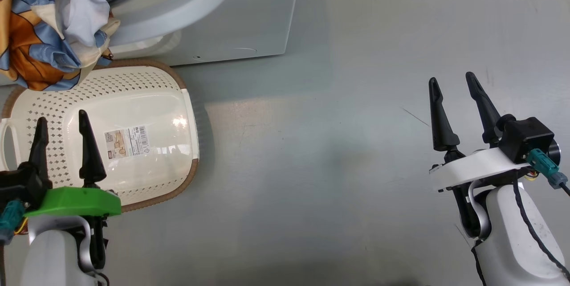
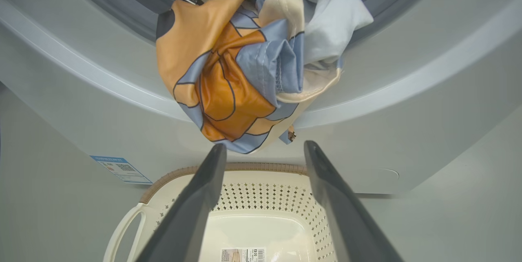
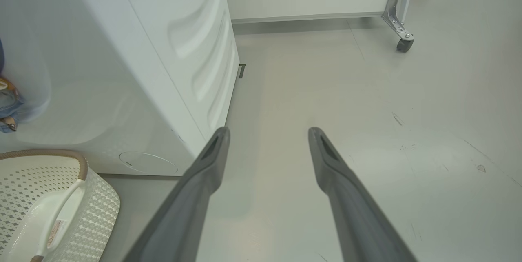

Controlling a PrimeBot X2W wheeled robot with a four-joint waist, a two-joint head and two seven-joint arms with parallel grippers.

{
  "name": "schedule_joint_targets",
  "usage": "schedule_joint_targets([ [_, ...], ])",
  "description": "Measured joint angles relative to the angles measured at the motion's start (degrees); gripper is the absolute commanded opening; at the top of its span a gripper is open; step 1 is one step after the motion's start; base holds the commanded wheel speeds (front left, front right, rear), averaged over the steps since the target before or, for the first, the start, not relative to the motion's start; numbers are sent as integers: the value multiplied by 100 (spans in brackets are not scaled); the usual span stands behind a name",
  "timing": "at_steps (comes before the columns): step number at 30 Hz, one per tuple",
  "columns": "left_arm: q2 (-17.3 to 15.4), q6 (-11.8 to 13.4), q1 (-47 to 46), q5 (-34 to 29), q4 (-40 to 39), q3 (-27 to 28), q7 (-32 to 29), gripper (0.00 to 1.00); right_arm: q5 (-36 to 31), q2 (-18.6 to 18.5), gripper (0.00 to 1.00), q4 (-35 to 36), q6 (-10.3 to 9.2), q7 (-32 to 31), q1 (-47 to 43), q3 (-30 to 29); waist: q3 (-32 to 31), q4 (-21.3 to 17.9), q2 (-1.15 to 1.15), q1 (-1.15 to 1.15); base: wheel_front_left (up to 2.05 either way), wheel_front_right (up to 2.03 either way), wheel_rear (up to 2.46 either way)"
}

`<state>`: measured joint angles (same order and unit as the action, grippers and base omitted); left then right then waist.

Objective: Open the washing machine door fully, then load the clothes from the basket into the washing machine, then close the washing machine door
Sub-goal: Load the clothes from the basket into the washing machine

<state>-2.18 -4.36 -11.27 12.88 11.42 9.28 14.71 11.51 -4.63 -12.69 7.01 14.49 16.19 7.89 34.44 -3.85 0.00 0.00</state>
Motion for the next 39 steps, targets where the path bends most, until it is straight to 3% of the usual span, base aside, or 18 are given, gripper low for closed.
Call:
schedule_joint_targets([
  [13, -7, -18, -657, -77, 786, -29, 0, 100, 9, 0, 100, -23, 0, 0, 2, 40, -12, -66, 0, 0, 0, 0, 0],
  [39, -446, -10, -2256, 69, 2197, 197, -111, 100, 10, -46, 100, 102, 0, 0, 91, 20, 576, -253, 0, 0, 0, 0, 0],
])
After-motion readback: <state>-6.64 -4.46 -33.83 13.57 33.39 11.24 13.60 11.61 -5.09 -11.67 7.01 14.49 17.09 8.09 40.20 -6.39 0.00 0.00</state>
